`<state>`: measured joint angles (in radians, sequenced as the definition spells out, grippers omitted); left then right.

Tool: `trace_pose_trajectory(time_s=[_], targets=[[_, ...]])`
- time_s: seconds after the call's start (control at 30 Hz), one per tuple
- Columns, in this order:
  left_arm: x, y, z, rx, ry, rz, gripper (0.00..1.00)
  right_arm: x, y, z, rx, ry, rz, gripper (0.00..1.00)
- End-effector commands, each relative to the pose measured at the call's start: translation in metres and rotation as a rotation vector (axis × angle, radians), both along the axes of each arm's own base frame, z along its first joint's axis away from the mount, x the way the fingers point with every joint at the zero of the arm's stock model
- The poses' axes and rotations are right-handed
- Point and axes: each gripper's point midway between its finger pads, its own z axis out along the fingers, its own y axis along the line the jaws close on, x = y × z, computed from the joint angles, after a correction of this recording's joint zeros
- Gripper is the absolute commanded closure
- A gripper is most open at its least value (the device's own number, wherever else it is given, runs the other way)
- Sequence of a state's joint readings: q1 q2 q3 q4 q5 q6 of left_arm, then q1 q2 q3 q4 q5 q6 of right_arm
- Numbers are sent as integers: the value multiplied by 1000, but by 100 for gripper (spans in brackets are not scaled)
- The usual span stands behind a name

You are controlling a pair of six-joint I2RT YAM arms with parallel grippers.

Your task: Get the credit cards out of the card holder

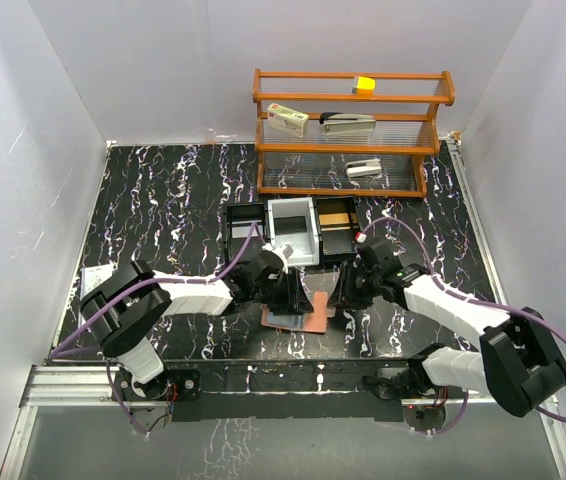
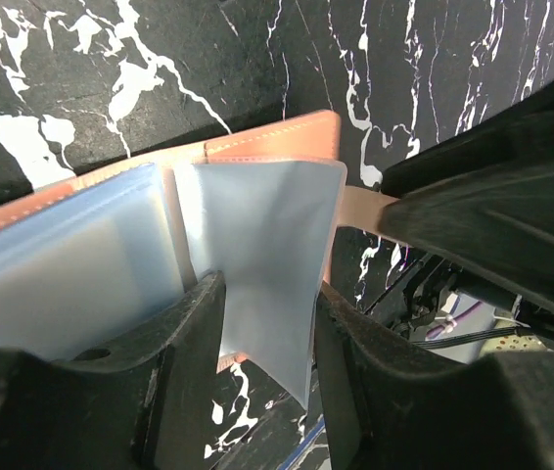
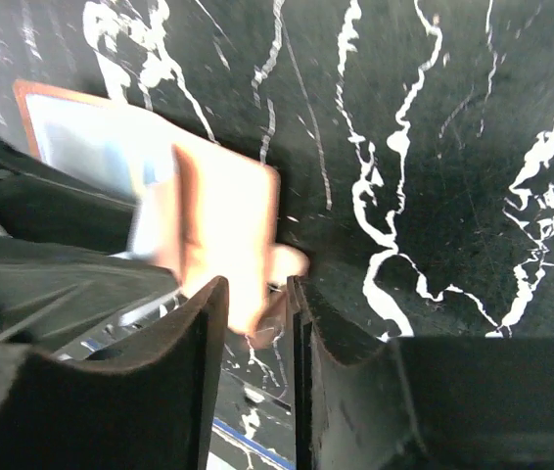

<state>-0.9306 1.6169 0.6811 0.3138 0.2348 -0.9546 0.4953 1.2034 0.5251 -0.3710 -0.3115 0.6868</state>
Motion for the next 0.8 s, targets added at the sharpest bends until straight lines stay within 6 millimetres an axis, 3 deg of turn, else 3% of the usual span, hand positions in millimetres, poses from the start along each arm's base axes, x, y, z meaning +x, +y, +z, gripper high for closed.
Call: trace_pose_trajectory(time_s=[0.0,0.1,0.3,0.5,0.77], targets=[[-6,-6,1,-41,17,-28,60,31,-1,48,-11,-142,-53,65],[-7,-4,1,-27,13,-36,59,37,4,71,30,-195,-54,60],[-9,0,5,-8,-5,-66,53,34,49,106,282,-185,69,63],[-12,-5,9,-35,1,-86,51,44,65,106,323,-170,106,66],[-16,-3,16,-43,-6,-99,50,32,76,62,234,-63,137,70]])
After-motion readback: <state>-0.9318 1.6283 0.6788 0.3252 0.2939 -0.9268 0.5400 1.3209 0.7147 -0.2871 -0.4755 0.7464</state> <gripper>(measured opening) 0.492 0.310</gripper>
